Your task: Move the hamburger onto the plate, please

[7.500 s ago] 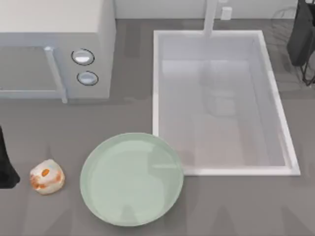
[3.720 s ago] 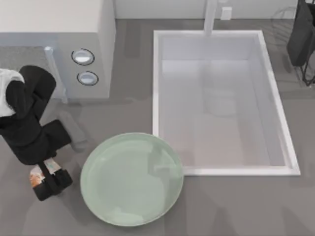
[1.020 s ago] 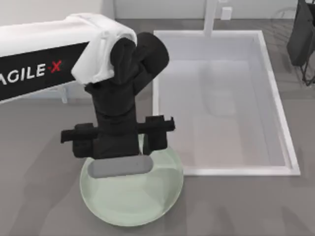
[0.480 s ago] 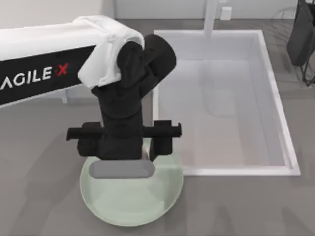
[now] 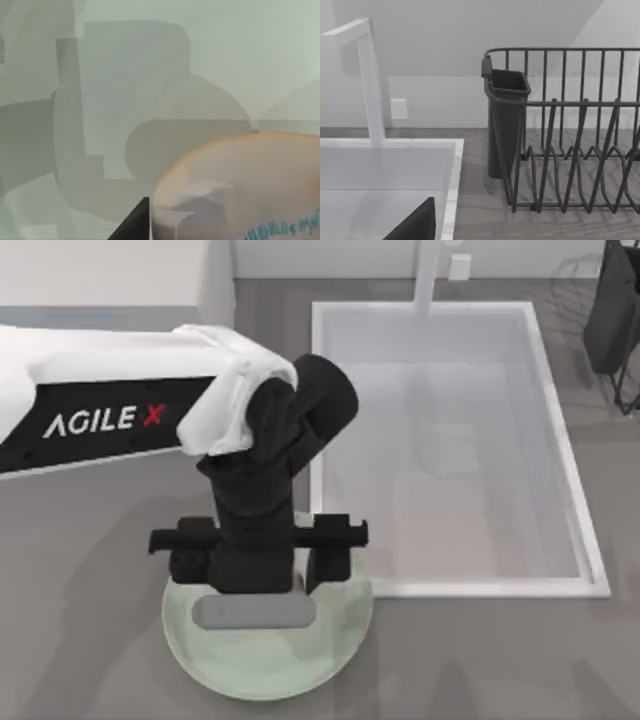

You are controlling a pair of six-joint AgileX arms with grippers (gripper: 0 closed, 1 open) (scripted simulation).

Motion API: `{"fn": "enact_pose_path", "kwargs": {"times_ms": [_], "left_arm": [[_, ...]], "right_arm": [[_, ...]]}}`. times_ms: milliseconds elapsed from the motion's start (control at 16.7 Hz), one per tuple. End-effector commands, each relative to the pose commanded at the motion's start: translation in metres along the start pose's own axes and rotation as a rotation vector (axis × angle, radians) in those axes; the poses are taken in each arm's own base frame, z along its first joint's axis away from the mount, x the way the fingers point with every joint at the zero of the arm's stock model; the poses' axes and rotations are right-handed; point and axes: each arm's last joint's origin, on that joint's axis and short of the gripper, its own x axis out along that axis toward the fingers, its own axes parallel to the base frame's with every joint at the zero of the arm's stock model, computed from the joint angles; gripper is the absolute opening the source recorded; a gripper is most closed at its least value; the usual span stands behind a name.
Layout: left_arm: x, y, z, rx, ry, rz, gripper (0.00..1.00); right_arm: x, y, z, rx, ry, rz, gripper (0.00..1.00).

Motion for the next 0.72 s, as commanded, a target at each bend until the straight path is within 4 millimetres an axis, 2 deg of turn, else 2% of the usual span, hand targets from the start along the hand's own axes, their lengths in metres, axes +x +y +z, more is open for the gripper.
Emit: {"fn": "enact_pose_path", "kwargs": {"times_ms": [240,720], "left_arm": [[0.0012,0.0,0.0002,0.001,-0.001,-0.001,0.0],[0.0012,0.0,0.0002,0.001,-0.001,-0.001,0.6]], "right_arm": [[0.0,0.0,0.0,0.0,0.0,0.0,1.0],[0.0,0.0,0.0,0.0,0.0,0.0,1.0]]}}
